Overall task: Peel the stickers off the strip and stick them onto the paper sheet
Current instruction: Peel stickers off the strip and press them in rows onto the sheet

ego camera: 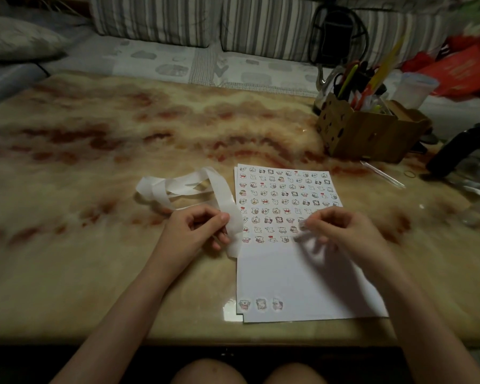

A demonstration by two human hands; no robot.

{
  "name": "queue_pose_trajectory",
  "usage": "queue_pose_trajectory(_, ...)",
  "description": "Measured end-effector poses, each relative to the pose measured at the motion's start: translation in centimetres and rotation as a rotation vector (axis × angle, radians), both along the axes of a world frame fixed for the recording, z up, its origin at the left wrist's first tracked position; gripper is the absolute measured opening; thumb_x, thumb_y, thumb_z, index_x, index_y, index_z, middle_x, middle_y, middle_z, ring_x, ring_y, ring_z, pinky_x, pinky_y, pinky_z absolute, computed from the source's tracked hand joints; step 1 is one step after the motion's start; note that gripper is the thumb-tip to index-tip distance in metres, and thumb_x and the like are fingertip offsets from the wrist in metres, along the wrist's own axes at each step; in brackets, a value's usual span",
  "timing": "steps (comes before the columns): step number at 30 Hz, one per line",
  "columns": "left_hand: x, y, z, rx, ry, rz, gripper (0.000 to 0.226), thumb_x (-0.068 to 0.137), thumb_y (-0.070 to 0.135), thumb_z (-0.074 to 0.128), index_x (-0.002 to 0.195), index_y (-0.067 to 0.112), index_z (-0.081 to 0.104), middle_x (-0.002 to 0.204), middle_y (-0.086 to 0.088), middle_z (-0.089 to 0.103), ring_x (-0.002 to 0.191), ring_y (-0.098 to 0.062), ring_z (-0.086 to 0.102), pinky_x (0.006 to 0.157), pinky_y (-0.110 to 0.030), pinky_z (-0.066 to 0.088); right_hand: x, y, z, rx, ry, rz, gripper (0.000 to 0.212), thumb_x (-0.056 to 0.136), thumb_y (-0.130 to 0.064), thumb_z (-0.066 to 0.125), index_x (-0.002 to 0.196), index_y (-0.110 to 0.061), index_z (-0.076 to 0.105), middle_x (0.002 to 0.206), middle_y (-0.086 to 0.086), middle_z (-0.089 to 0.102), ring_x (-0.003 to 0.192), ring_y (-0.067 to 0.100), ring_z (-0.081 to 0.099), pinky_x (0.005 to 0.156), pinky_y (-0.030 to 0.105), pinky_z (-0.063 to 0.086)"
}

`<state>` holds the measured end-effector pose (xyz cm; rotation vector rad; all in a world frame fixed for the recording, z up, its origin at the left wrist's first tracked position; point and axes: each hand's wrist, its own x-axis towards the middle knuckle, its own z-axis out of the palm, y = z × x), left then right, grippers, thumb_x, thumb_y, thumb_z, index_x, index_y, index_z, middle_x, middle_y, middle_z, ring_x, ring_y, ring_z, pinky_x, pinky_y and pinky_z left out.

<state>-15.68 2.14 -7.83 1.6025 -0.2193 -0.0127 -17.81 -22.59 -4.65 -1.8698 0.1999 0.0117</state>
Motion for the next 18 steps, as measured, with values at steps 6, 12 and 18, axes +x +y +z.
queue_pose_trajectory(6,0.0,-0.1,-0.1,-0.004,-0.002,0.004,0.018,0.088,0.003,0.060,0.071,0.004,0.065,0.055,-0.009,0.065,0.047,-0.014,0.058,0.051,-0.020,0.050,0.6,-2.1,-0.5,-0.172,0.068,0.001,0.007,0.084,-0.005,0.068,0.083,0.001,0.069,0.048,-0.005,0.062,0.035,0.007,0.049,0.038,0.012,0.035)
queue_pose_trajectory(12,0.2,-0.1,-0.3,-0.011,-0.001,-0.002,0.017,0.087,0.005,0.060,0.071,0.003,0.064,0.056,-0.009,0.065,0.051,-0.016,0.060,0.051,-0.022,0.051,0.7,-2.0,-0.8,-0.185,0.106,0.045,0.005,0.084,-0.005,0.068,0.081,-0.002,0.071,0.053,-0.009,0.066,0.037,0.001,0.044,0.040,0.009,0.034)
queue_pose_trajectory(18,0.2,-0.1,-0.4,-0.006,-0.008,-0.011,0.016,0.088,0.004,0.059,0.073,0.000,0.064,0.056,-0.010,0.065,0.051,-0.017,0.060,0.052,-0.022,0.051,0.6,-2.0,-1.4,-0.190,0.098,0.038,0.005,0.083,-0.006,0.070,0.080,-0.003,0.072,0.056,-0.008,0.067,0.038,-0.001,0.043,0.041,0.006,0.032)
